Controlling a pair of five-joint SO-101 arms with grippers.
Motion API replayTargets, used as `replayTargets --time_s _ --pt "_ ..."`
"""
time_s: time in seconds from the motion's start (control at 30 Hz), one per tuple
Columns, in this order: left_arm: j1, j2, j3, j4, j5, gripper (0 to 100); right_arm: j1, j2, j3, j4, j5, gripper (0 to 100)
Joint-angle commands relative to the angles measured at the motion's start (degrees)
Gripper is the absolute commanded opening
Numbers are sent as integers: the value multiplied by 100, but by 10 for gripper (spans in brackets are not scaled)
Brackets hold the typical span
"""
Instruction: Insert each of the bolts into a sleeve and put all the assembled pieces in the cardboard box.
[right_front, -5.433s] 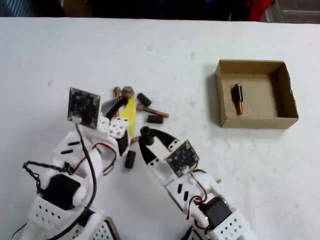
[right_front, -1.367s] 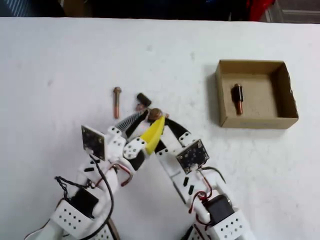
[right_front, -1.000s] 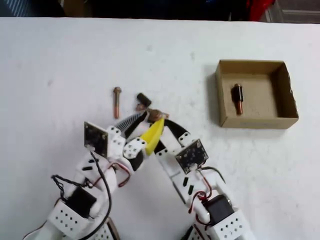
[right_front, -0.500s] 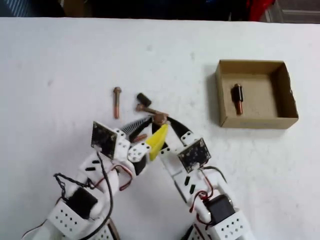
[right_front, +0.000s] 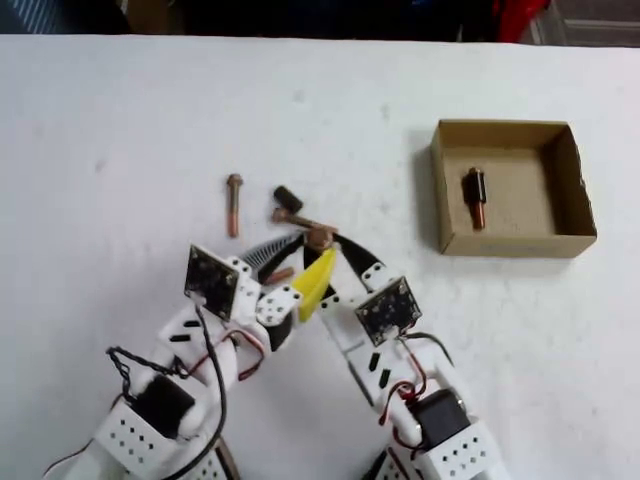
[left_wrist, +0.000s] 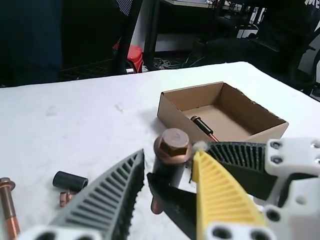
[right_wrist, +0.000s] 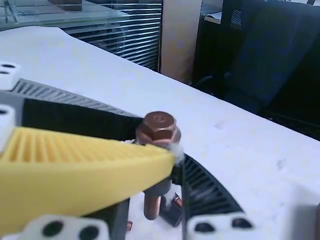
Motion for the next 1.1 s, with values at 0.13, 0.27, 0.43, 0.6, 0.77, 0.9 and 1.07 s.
replayTargets --time_s 0.13,0.27,0.43,0.6,0.77,0.9,1.07 --pt "224 4 -325 26 -70 186 31 -75 35 -110 44 16" --pt "224 4 -466 26 -44 186 31 -66 35 -110 44 16" --pt "224 4 -571 44 -44 185 31 -66 35 -110 44 16" --pt "224 4 -571 35 -44 185 31 -66 35 -110 44 16" --pt "31 4 -712 53 -35 185 31 -66 35 -110 44 16" --pt "-154 4 -774 70 -35 185 31 -66 35 -110 53 16" --pt "-180 4 -791 35 -35 185 31 -66 35 -110 53 16"
